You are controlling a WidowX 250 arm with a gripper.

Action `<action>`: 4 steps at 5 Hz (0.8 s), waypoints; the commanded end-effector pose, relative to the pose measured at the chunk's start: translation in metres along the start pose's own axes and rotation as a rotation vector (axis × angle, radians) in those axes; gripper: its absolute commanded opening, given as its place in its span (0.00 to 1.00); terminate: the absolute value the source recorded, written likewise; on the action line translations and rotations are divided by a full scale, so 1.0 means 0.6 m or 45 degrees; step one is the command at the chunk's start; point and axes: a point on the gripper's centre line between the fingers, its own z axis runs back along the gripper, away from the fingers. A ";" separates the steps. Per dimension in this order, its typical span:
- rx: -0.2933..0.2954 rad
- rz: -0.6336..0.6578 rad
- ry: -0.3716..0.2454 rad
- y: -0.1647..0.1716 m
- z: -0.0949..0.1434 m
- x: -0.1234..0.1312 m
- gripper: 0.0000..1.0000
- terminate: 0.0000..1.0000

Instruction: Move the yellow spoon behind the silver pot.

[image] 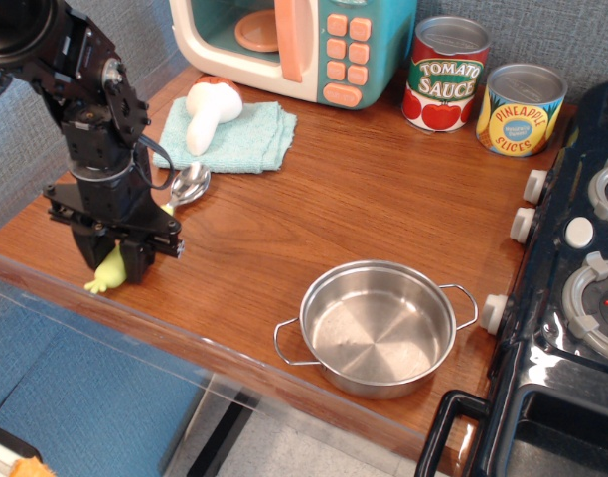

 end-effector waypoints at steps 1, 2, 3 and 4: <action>-0.122 -0.058 -0.201 -0.073 0.153 0.038 0.00 0.00; -0.191 -0.079 -0.199 -0.131 0.156 0.085 0.00 0.00; -0.222 -0.094 -0.193 -0.194 0.131 0.133 0.00 0.00; -0.221 -0.129 -0.202 -0.245 0.106 0.162 0.00 0.00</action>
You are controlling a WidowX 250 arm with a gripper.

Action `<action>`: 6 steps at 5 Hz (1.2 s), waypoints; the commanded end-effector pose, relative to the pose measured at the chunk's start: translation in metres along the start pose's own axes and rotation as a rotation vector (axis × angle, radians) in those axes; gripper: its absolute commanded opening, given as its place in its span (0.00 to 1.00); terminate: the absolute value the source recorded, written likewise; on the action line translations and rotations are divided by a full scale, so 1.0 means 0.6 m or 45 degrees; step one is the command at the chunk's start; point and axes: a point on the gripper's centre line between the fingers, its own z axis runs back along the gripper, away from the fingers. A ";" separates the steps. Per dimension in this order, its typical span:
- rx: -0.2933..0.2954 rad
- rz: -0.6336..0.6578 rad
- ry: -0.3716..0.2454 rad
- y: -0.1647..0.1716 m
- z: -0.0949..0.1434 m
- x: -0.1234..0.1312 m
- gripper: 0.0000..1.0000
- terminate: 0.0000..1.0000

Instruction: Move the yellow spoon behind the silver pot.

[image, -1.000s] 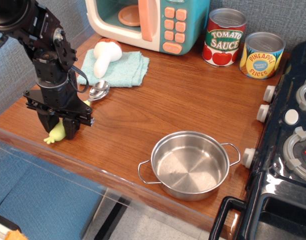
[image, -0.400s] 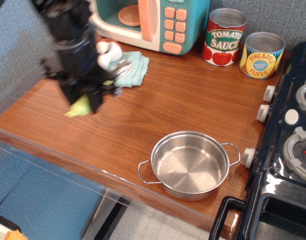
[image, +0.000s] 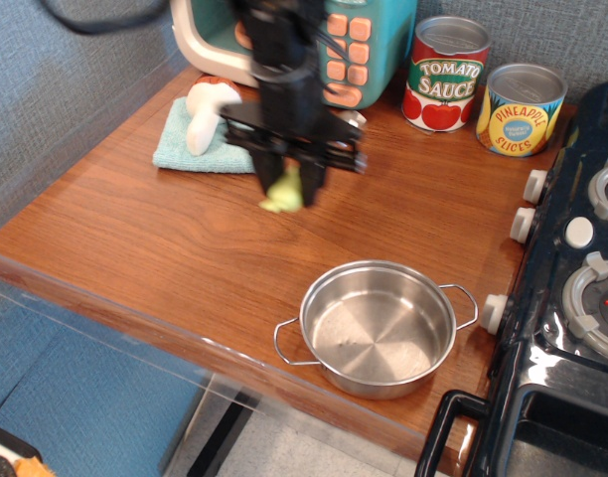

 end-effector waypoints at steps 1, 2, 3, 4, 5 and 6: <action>0.000 -0.090 -0.050 -0.086 -0.038 0.050 0.00 0.00; 0.003 -0.150 -0.039 -0.114 -0.053 0.058 0.00 0.00; 0.023 -0.130 -0.052 -0.112 -0.043 0.061 1.00 0.00; -0.001 -0.110 -0.059 -0.107 -0.018 0.063 1.00 0.00; -0.013 -0.074 -0.076 -0.103 0.022 0.060 1.00 0.00; -0.009 -0.027 -0.078 -0.098 0.068 0.049 1.00 0.00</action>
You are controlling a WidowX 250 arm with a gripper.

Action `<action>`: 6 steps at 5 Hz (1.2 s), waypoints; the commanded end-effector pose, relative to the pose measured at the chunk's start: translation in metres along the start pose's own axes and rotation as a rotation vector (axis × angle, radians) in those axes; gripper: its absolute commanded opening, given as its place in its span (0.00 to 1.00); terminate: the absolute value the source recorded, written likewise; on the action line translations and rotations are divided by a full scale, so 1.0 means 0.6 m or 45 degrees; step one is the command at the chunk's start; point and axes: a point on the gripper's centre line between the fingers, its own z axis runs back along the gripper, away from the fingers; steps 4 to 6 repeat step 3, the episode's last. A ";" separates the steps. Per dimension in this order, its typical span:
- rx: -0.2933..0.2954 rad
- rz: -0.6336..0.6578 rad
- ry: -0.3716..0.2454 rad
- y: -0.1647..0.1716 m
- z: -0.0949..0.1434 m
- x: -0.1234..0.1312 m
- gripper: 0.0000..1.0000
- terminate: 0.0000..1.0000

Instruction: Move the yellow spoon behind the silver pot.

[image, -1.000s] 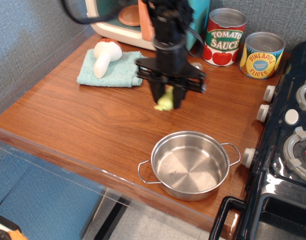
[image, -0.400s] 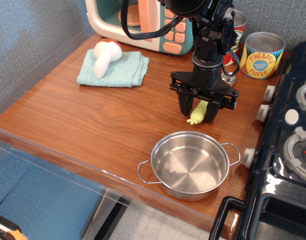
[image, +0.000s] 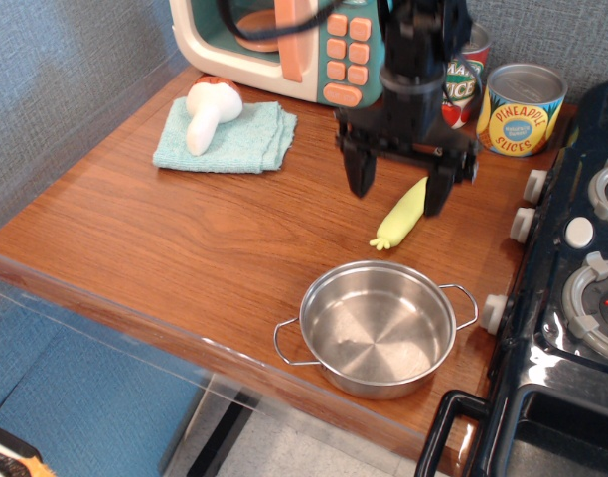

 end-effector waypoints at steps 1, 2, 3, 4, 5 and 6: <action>-0.005 0.008 -0.011 0.020 0.094 -0.008 1.00 0.00; -0.005 0.008 -0.011 0.020 0.094 -0.008 1.00 0.00; -0.005 0.008 -0.011 0.020 0.094 -0.008 1.00 1.00; -0.005 0.008 -0.011 0.020 0.094 -0.008 1.00 1.00; -0.005 0.008 -0.011 0.020 0.094 -0.008 1.00 1.00; -0.005 0.008 -0.011 0.020 0.094 -0.008 1.00 1.00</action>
